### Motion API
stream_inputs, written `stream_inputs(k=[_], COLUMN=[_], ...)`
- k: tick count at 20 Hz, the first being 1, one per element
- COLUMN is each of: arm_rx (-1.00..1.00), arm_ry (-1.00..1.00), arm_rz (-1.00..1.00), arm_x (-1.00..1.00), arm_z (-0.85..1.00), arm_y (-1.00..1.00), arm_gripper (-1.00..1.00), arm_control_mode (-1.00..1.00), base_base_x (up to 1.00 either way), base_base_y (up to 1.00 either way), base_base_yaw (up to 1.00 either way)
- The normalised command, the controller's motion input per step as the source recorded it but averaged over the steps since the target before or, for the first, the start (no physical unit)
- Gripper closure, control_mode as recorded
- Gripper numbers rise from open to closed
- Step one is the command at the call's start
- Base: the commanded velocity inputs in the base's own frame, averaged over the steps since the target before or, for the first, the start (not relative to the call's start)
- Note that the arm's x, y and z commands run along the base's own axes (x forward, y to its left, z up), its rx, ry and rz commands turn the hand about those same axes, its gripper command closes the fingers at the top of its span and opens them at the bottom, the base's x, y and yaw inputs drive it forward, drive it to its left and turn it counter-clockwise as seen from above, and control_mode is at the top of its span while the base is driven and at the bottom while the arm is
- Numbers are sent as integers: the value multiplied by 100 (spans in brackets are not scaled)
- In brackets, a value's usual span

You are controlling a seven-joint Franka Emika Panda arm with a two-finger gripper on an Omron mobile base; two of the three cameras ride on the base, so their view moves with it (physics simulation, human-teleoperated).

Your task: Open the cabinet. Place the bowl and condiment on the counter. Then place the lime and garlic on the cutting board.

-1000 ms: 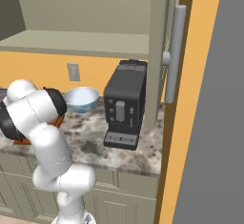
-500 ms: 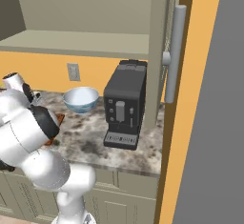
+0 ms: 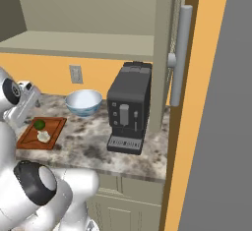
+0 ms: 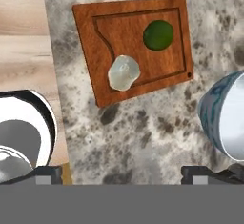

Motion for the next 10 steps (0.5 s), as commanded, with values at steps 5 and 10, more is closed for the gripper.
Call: stream_inputs(k=[5, 10], arm_rx=[12, 19], arm_ry=[-26, -21], arm_rz=[0, 0], arm_x=[-39, -23], arm_z=[39, 54], arm_y=[-60, -74], arm_gripper=[-100, -100], arm_control_mode=[-100, -100], base_base_x=[0, 0], base_base_y=[0, 0], base_base_yaw=[0, 0])
